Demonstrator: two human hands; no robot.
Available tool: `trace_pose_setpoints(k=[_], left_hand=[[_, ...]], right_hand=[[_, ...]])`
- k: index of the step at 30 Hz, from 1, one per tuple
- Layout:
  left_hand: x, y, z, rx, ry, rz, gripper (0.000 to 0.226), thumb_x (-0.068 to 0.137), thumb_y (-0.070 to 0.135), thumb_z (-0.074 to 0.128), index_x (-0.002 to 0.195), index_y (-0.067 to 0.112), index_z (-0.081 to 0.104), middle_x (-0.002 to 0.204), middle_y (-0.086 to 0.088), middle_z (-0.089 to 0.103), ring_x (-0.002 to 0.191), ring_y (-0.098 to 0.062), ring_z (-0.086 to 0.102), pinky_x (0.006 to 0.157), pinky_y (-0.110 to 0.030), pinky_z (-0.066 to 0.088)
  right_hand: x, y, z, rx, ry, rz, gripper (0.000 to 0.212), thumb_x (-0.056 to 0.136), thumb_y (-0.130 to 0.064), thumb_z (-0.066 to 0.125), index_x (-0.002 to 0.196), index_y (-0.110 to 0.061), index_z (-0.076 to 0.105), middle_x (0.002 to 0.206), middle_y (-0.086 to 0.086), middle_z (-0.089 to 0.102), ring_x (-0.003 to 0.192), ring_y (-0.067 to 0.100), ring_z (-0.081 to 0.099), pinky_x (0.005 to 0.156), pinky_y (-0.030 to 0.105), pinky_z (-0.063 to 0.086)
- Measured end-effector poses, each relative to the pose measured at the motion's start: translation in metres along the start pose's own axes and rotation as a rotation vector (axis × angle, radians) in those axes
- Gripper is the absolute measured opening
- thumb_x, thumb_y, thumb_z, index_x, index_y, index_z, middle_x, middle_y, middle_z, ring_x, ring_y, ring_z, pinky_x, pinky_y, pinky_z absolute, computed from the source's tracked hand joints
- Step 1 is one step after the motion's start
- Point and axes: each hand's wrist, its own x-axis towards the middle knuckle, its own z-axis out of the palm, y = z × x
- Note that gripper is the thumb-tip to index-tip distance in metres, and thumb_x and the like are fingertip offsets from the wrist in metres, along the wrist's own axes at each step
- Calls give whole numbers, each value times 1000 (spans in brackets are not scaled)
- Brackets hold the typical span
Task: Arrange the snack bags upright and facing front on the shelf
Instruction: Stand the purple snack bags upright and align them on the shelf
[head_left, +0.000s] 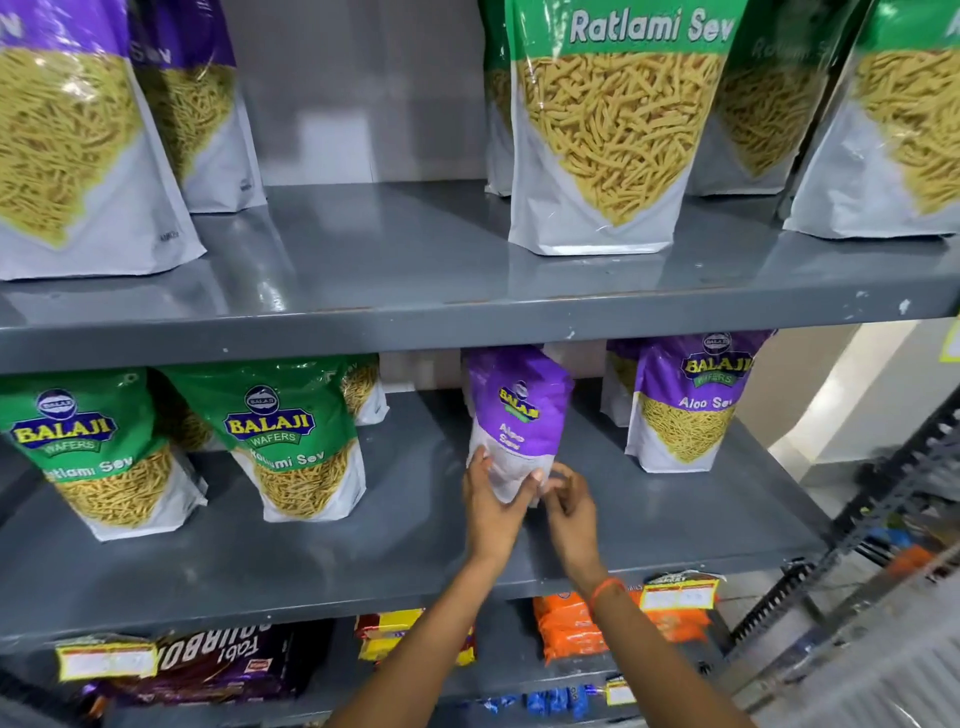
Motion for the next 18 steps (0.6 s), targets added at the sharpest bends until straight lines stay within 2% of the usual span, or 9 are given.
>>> trace_pose_setpoints(k=[2, 4, 6, 9, 10, 11, 13, 15, 18], left_hand=[[7, 2, -2, -87, -77, -48, 89, 64, 28, 82, 136, 8, 33, 137, -12, 50, 124, -23, 52, 106, -44, 44], [18, 6, -3, -149, -83, -129, 96, 52, 37, 82, 132, 13, 35, 130, -10, 54, 117, -25, 57, 100, -42, 49], [32, 7, -3, -71, -30, -153, 89, 50, 33, 86, 124, 11, 41, 121, -17, 55, 115, -29, 54, 96, -40, 48], [53, 3, -13, 43, -50, -131, 75, 54, 24, 87, 117, 4, 51, 115, -24, 60, 112, -31, 51, 96, -45, 46], [60, 1, -19, -3, -109, -122, 73, 53, 22, 85, 116, 4, 52, 117, -23, 62, 109, -29, 55, 96, -47, 48], [66, 0, -27, -36, -187, -113, 71, 53, 20, 83, 116, 5, 53, 120, -22, 63, 105, -26, 59, 95, -46, 50], [78, 0, -43, -63, -342, -105, 67, 59, 11, 82, 119, 6, 53, 124, -21, 63, 103, -23, 62, 93, -41, 51], [89, 0, -55, -61, -424, -116, 59, 68, 1, 78, 120, 7, 52, 125, -21, 63, 104, -24, 63, 91, -37, 52], [101, -4, -64, -78, -506, -111, 46, 74, -5, 71, 115, 9, 55, 125, -25, 61, 106, -27, 62, 93, -43, 51]], right_hand=[[-12, 1, 17, 85, -6, 23, 39, 88, 11, 46, 123, -7, 46, 106, 9, 63, 93, 16, 62, 82, 14, 51], [-21, 2, 36, 149, -16, 59, 46, 87, 13, 45, 127, -10, 43, 112, 9, 63, 99, 18, 62, 82, 11, 52], [-25, 3, 45, 212, -46, 139, 51, 86, 15, 44, 130, -12, 39, 109, 10, 64, 94, 17, 63, 77, 12, 53], [-17, -1, 40, 150, -4, 171, 44, 85, 15, 49, 118, -15, 45, 107, 12, 59, 78, -6, 63, 70, 5, 50], [-10, -4, 35, 141, 45, 160, 44, 84, 17, 49, 116, -14, 45, 110, 16, 56, 79, -9, 63, 74, 7, 51], [-2, -8, 30, 134, 72, 151, 47, 84, 17, 50, 122, -9, 42, 119, 19, 52, 95, -4, 63, 85, 14, 52], [16, -18, 20, 22, 8, 128, 70, 83, 11, 57, 142, -5, 24, 147, 18, 33, 133, 20, 42, 111, 38, 39], [27, -25, 14, -8, -138, 104, 85, 82, 7, 61, 147, -9, 9, 155, 11, 22, 139, 24, 31, 113, 40, 33], [32, -27, 14, -44, -178, 52, 86, 78, 10, 65, 146, -8, 16, 151, 15, 32, 137, 27, 36, 112, 46, 36]])
